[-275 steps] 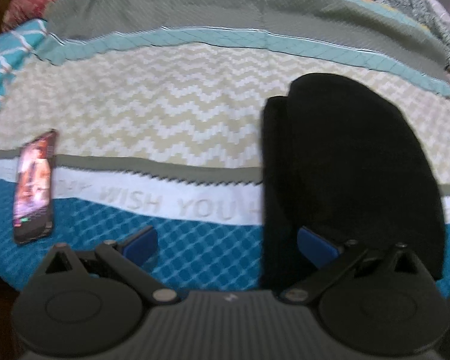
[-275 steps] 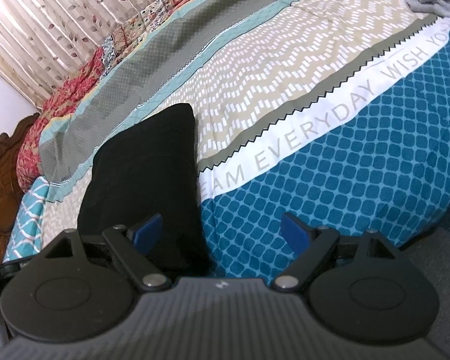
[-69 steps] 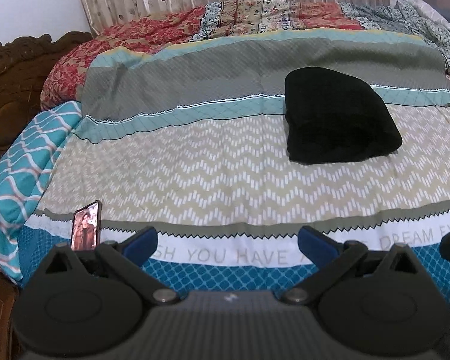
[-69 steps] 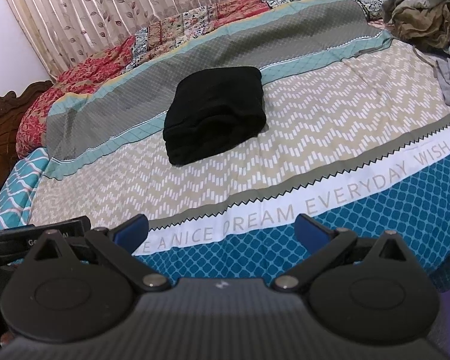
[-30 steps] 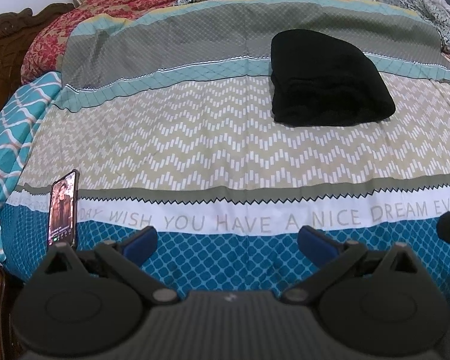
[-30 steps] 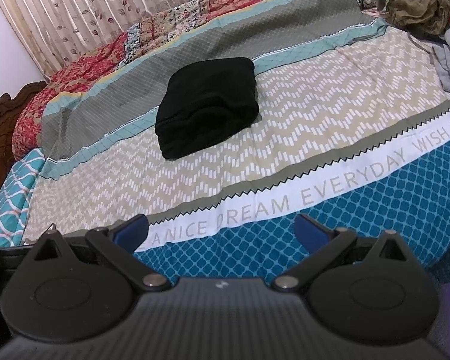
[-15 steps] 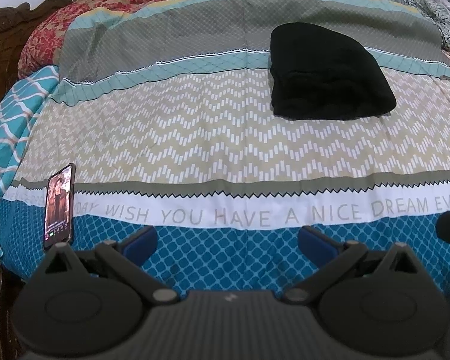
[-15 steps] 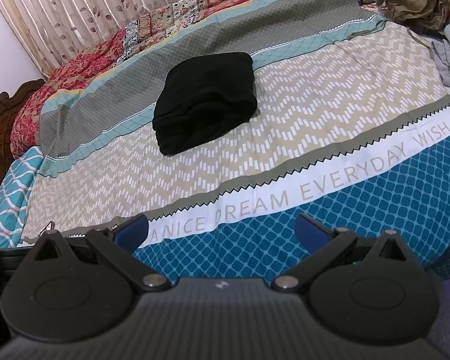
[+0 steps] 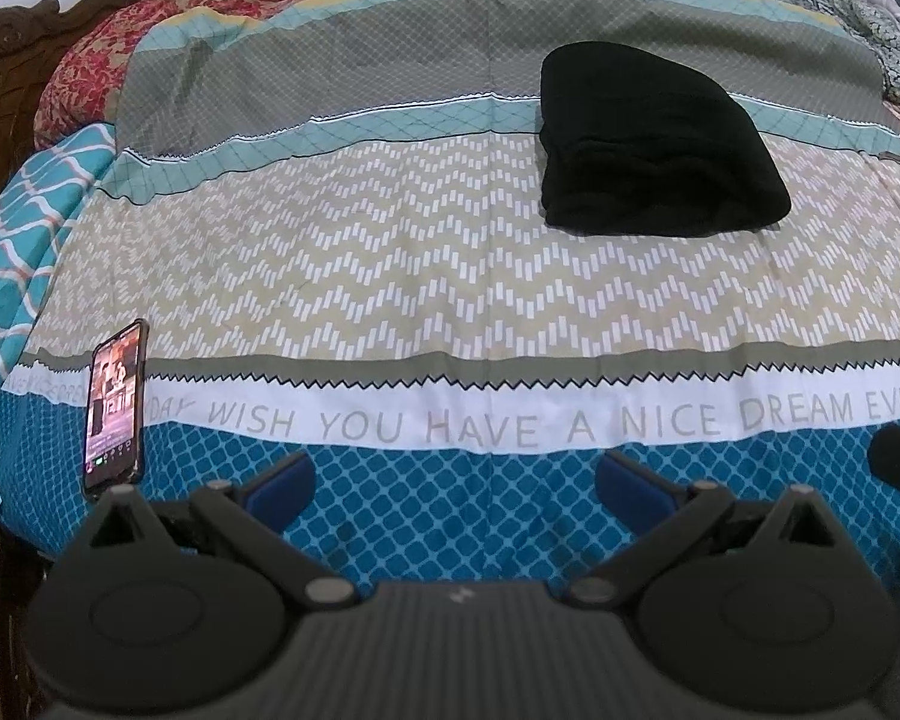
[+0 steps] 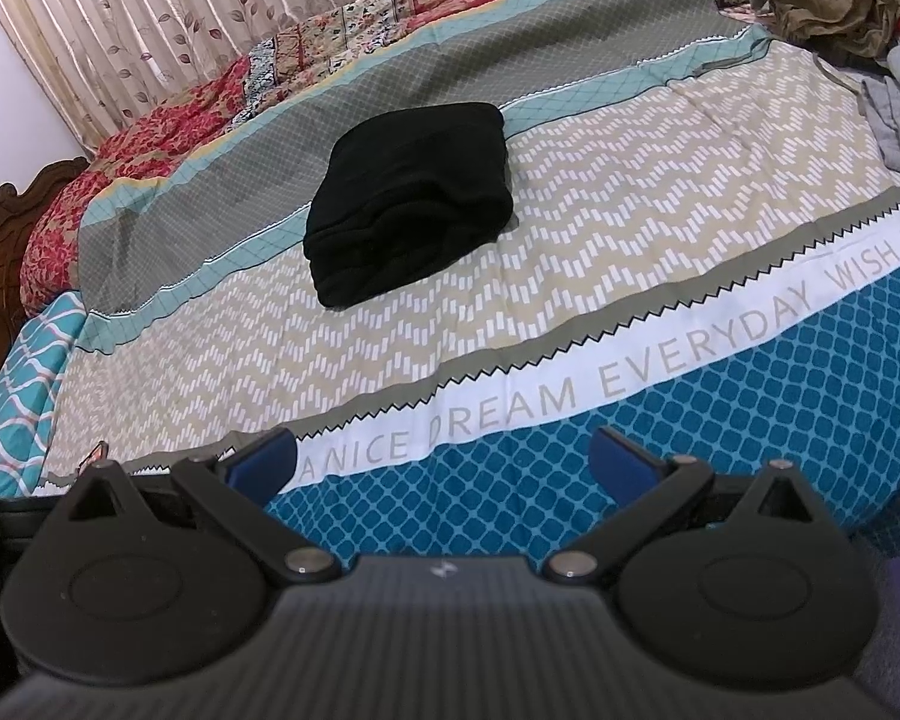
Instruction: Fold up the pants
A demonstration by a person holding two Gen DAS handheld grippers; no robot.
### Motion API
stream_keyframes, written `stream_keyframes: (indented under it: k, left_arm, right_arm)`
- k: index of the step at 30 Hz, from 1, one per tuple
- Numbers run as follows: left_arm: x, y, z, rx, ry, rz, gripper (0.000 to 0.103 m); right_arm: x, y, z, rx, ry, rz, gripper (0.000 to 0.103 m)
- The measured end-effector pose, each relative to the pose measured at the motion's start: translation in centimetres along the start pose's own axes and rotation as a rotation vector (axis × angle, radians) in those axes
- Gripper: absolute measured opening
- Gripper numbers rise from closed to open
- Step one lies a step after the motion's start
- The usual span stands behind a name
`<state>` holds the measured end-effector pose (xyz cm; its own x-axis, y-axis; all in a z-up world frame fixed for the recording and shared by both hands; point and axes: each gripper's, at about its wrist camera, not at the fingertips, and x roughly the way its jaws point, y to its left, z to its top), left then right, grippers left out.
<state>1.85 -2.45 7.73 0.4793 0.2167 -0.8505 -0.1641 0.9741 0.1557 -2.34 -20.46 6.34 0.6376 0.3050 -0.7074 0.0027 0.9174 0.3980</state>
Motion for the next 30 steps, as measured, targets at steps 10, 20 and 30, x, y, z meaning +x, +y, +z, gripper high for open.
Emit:
stream_keyframes:
  k: [10, 20, 30]
  left_arm:
    - [0.08, -0.07, 0.06, 0.002, 0.008, 0.002, 0.103]
    - [0.27, -0.22, 0.06, 0.005, 0.012, 0.002, 0.103]
    - [0.45, -0.27, 0.11, 0.010, 0.012, 0.001, 0.103]
  right_arm:
    - [-0.02, -0.22, 0.06, 0.006, 0.002, 0.003, 0.103]
    - [0.05, -0.22, 0.16, 0.006, 0.005, 0.001, 0.103]
    - [0.19, -0.25, 0.18, 0.006, 0.007, 0.000, 0.103]
